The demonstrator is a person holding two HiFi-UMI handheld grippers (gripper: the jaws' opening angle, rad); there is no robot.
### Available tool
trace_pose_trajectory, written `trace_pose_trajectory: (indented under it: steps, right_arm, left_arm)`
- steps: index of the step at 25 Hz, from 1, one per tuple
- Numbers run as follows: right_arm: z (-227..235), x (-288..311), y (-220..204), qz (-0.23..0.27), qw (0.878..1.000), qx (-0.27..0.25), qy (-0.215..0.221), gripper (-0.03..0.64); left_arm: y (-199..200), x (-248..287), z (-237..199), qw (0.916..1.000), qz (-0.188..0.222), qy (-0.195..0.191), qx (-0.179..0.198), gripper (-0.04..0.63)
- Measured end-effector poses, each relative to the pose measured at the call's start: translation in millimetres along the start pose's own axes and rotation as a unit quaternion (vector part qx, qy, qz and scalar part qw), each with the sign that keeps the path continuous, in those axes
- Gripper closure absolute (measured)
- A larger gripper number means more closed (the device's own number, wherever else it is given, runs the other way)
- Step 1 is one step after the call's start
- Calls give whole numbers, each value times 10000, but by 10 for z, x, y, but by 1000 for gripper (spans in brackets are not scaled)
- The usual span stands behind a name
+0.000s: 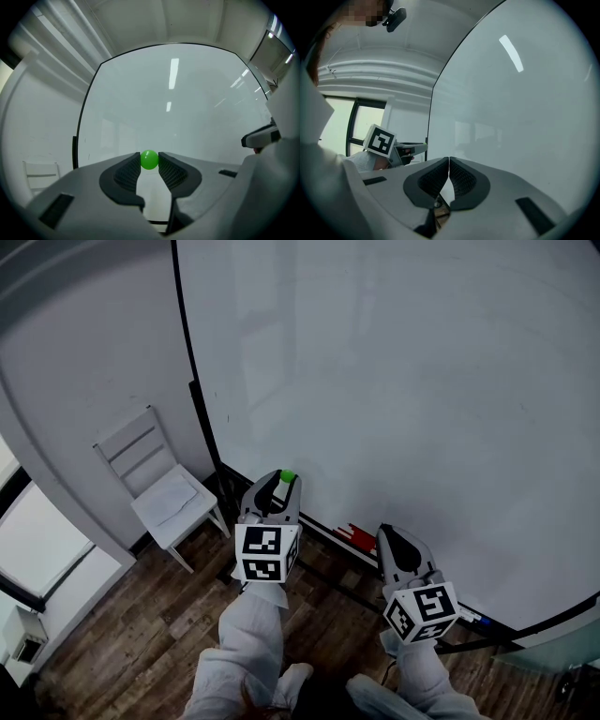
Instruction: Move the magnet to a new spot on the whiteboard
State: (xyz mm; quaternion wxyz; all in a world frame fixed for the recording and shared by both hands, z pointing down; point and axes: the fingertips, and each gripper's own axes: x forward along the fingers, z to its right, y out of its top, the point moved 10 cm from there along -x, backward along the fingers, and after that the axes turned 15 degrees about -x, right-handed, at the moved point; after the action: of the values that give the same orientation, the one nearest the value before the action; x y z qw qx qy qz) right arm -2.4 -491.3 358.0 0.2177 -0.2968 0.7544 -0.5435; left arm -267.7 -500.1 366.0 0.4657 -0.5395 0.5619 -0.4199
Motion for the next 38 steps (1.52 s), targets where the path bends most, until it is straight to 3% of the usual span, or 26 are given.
trace_pose_trajectory:
  steps: [13,27,34,38]
  right_arm:
    - [-121,643,-24,-136,9997,-5,184,589]
    - [-217,770,-102,-288,9988,-105,388,588]
    - [-252,723,-106,-323,9987,-165,362,589]
    - [-255,680,-122,-377,9985,-195,335,588]
  left_arm:
    - [92,716,-410,9999,31,-162,36,471]
    - [112,931,-544,9996,57,-231,-146,471]
    - [107,909,-481,9996,138,150,218,462]
    - [74,902,-480,9993,240,250,121,446]
